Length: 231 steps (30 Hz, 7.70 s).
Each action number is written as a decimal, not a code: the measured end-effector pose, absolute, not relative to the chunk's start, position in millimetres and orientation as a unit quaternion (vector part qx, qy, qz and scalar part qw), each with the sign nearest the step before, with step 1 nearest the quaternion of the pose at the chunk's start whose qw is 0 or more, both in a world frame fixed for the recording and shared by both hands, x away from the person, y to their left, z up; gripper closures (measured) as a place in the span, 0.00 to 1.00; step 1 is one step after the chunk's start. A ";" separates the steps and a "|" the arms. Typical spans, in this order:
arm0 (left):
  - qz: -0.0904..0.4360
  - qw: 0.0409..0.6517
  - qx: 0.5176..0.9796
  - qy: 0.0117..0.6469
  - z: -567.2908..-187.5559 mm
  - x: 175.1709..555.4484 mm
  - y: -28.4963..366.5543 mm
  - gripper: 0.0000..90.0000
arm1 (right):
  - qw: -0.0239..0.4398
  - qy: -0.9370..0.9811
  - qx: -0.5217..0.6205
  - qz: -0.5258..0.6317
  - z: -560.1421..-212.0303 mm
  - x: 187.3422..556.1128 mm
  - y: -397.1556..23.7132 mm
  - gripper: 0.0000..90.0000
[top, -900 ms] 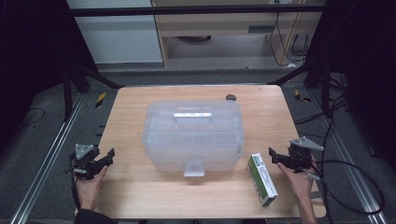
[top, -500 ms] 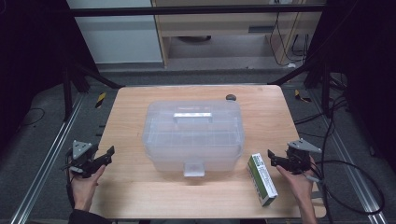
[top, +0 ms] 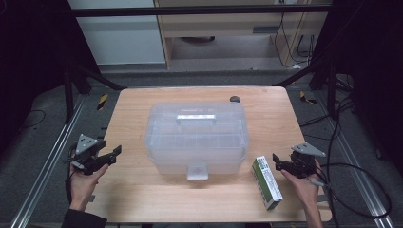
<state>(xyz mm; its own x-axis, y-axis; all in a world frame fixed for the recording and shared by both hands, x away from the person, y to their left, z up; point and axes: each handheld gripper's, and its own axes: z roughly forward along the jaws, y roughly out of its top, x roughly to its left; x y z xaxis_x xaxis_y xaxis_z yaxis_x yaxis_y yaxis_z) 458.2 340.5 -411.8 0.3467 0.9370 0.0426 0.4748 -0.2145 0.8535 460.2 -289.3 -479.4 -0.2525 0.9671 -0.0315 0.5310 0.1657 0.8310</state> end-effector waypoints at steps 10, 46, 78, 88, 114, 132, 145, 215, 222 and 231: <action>0.290 0.393 0.754 0.440 -376.1 468.4 331.7 0.36 | 0.295 0.709 0.529 0.361 -481.3 460.6 -287.9 0.15; 0.258 0.338 0.877 0.226 -279.8 496.0 284.0 0.35 | 0.293 0.716 0.530 0.348 -484.9 461.1 -290.3 0.15; 0.295 0.230 0.921 0.107 -262.2 483.1 205.7 0.34 | 0.289 0.728 0.522 0.337 -488.2 461.7 -288.7 0.16; 0.305 0.200 0.927 0.084 -264.6 485.9 188.0 0.35 | 0.292 0.730 0.519 0.335 -489.1 461.8 -288.7 0.17; 0.319 0.155 0.935 0.014 -269.8 499.7 138.7 0.44 | 0.282 0.735 0.517 0.337 -490.5 462.4 -289.6 0.24; 0.329 0.133 0.935 -0.012 -279.1 510.2 114.5 0.49 | 0.278 0.741 0.512 0.334 -491.0 462.5 -288.9 0.29; 0.337 0.115 0.934 -0.022 -289.9 517.0 100.8 0.60 | 0.275 0.746 0.506 0.334 -491.7 462.9 -288.2 0.34; 0.355 0.120 0.926 0.041 -269.1 557.4 95.8 0.80 | 0.166 0.795 0.366 0.455 -403.1 436.5 -213.9 1.00; 0.350 0.129 0.927 0.045 -266.7 563.0 97.0 0.79 | 0.163 0.780 0.368 0.479 -399.1 448.2 -210.5 1.00; 0.344 0.128 0.929 0.040 -267.2 559.9 97.9 0.78 | 0.172 0.771 0.374 0.485 -399.5 454.3 -208.8 1.00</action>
